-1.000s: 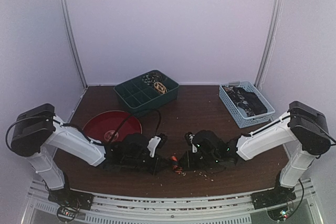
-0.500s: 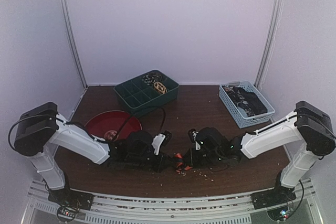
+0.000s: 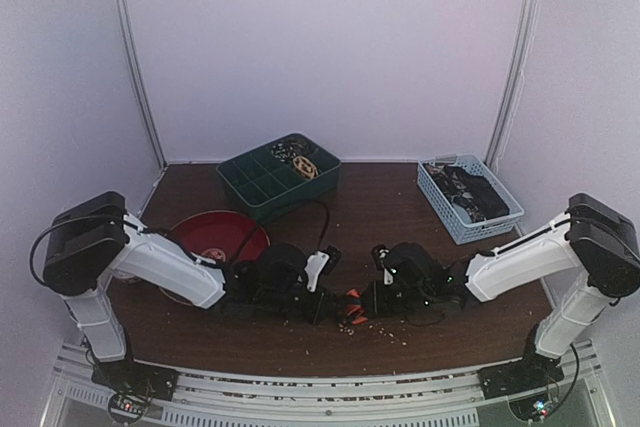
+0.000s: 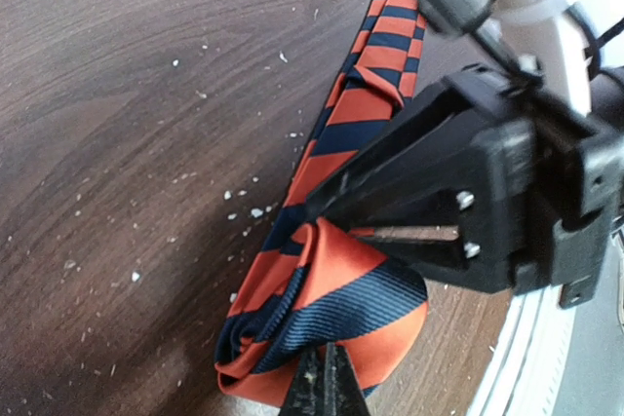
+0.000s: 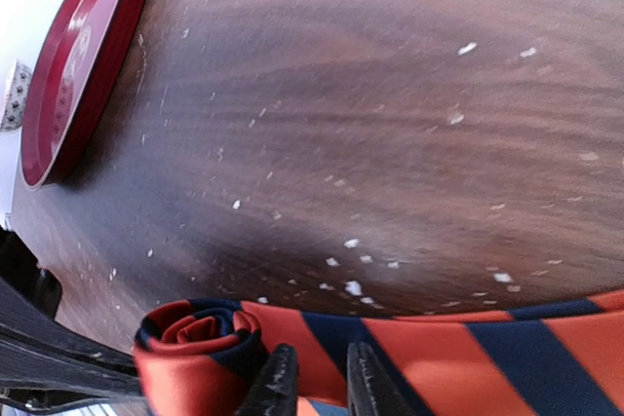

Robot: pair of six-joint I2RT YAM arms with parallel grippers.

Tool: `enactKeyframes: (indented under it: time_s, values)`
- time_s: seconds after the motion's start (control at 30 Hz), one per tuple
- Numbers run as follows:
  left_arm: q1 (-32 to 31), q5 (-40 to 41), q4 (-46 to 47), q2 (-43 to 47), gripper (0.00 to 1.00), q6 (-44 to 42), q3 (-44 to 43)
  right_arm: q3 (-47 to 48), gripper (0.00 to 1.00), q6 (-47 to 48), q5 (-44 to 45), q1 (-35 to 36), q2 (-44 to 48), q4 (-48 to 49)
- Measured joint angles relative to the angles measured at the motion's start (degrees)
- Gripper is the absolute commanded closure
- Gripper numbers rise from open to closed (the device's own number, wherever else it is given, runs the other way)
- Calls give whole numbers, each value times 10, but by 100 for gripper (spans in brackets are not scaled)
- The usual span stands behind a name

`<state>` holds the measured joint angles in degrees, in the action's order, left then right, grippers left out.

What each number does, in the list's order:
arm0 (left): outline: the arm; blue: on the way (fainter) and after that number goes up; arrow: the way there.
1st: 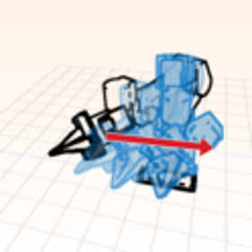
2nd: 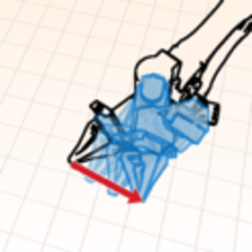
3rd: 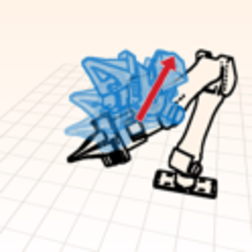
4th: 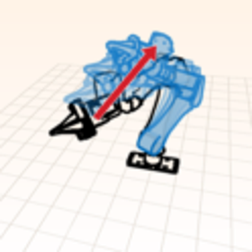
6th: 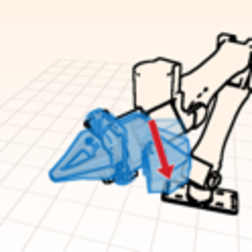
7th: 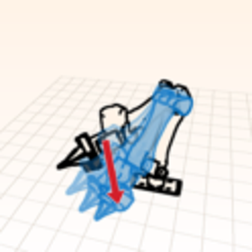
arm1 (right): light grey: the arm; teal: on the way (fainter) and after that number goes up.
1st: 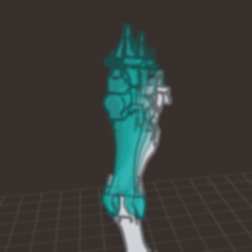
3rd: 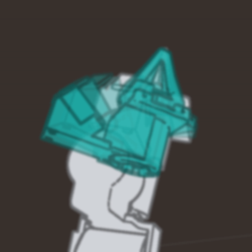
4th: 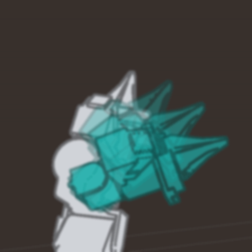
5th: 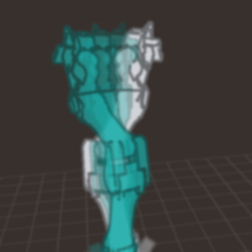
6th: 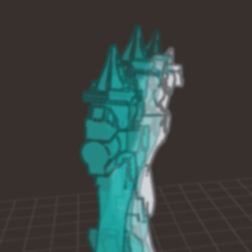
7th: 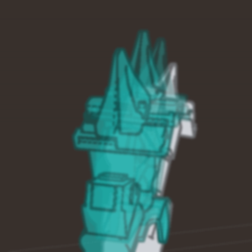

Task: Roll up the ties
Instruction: Roll the tie at the center of the board.

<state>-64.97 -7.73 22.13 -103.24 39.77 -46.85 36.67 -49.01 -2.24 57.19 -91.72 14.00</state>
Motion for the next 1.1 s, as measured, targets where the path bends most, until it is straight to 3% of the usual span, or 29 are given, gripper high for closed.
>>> enactKeyframes:
  time_s: [0.33, 0.47, 0.6, 0.77, 0.97, 1.1]
  values:
    - [0, -2, -8, -42, 100, -13, -49, -7, 60, 12, 48, -10, 95, -45]
    - [0, -2, -8, -52, 100, -16, -60, -7, 61, 13, 36, -10, 94, -43]
    - [0, -3, -8, -60, 99, -19, -67, -7, 69, 12, 20, -10, 70, -41]
    - [0, -2, -9, -58, 81, -29, -64, -7, 80, 13, 2, -11, 35, -32]
    - [0, 15, -26, -1, 54, -64, -14, -11, 81, 6, -39, -14, 17, 11]
    - [0, 12, -26, 37, 48, -101, 31, -18, 81, -7, -68, -14, 6, 42]
